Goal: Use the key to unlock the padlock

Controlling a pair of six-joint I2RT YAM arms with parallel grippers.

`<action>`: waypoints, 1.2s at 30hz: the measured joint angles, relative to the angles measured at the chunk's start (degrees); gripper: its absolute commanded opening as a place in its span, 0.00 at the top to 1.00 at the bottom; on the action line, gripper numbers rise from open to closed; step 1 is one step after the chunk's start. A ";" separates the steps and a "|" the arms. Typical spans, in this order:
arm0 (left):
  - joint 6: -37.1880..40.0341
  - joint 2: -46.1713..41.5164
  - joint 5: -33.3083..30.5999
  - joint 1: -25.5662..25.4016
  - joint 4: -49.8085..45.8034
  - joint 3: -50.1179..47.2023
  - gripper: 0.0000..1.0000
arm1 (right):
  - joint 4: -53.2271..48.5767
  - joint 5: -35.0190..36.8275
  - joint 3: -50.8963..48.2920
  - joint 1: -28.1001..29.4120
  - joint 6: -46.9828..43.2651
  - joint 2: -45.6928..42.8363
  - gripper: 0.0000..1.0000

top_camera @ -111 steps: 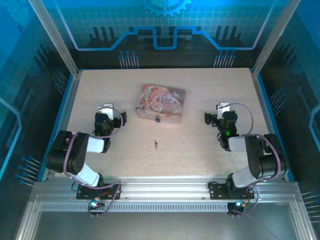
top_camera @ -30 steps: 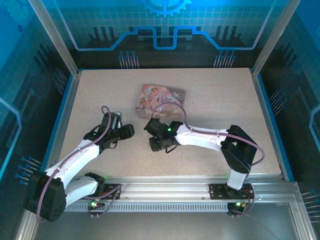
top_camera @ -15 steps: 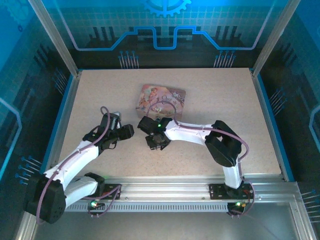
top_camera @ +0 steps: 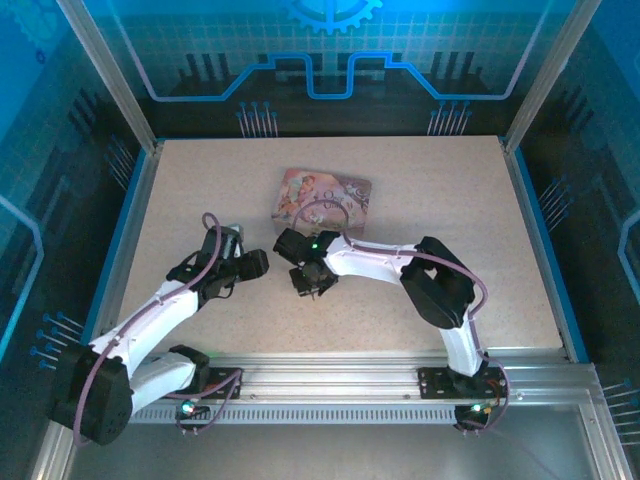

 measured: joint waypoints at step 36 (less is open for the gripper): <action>-3.54 -2.58 14.75 7.19 7.58 -5.38 0.33 | 9.07 2.58 -11.82 -0.35 -17.42 -7.10 1.00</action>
